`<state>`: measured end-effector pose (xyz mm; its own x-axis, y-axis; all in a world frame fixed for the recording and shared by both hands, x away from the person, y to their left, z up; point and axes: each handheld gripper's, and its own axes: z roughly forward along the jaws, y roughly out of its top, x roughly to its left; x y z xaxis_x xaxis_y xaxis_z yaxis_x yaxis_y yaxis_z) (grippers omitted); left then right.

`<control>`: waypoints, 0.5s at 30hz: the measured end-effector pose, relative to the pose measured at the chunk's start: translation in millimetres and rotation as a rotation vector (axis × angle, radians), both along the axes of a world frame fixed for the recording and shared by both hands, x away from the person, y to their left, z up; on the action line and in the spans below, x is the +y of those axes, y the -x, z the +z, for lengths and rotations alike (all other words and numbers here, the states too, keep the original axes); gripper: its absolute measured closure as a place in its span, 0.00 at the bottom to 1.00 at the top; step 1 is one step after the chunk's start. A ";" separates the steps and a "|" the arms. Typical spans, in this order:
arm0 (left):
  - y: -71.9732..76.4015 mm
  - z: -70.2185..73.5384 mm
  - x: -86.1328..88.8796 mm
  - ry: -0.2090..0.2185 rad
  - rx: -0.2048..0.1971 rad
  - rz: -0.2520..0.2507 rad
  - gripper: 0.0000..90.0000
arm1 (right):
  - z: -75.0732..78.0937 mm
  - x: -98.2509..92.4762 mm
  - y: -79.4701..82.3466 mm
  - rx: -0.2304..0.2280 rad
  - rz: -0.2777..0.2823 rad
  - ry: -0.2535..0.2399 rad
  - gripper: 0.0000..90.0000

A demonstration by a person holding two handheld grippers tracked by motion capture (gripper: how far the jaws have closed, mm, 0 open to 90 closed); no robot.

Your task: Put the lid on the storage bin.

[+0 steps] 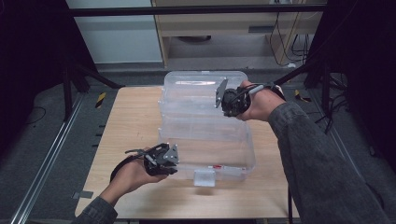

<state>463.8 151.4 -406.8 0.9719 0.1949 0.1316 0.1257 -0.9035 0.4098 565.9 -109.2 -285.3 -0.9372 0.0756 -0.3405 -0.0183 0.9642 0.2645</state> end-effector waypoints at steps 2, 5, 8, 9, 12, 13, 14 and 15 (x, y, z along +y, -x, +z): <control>-0.2 -0.3 0.1 0.000 -0.001 0.001 0.89 | 0.7 -0.7 6.0 -0.004 0.006 -0.008 0.99; 0.0 -0.5 0.0 0.001 0.000 0.003 0.89 | 0.7 -0.7 9.9 -0.010 0.012 -0.011 0.99; 0.7 -0.8 -0.6 -0.001 0.000 0.011 0.88 | 0.2 -0.8 16.3 -0.027 0.019 -0.014 0.99; 1.0 -1.0 -0.5 0.001 0.000 0.011 0.88 | 0.1 -1.1 17.6 -0.029 0.021 -0.014 0.99; 2.7 -1.6 -0.8 0.005 0.000 0.016 0.89 | 0.8 -4.4 18.1 -0.027 0.019 -0.029 0.98; 2.7 -1.6 -0.8 0.005 0.000 0.016 0.89 | 0.8 -4.4 18.1 -0.027 0.019 -0.029 0.98; 3.2 -1.8 -1.8 0.010 0.003 0.021 0.89 | 0.4 -4.2 16.7 -0.026 0.020 -0.029 0.98; 3.6 -1.5 -2.9 0.009 0.004 0.025 0.89 | -1.4 -2.5 11.8 -0.033 0.010 -0.022 0.98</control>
<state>460.2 148.5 -408.3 0.9673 0.2202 0.1259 0.1497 -0.8964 0.4172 554.1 -111.7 -286.7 -0.9262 0.0741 -0.3697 -0.0368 0.9580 0.2844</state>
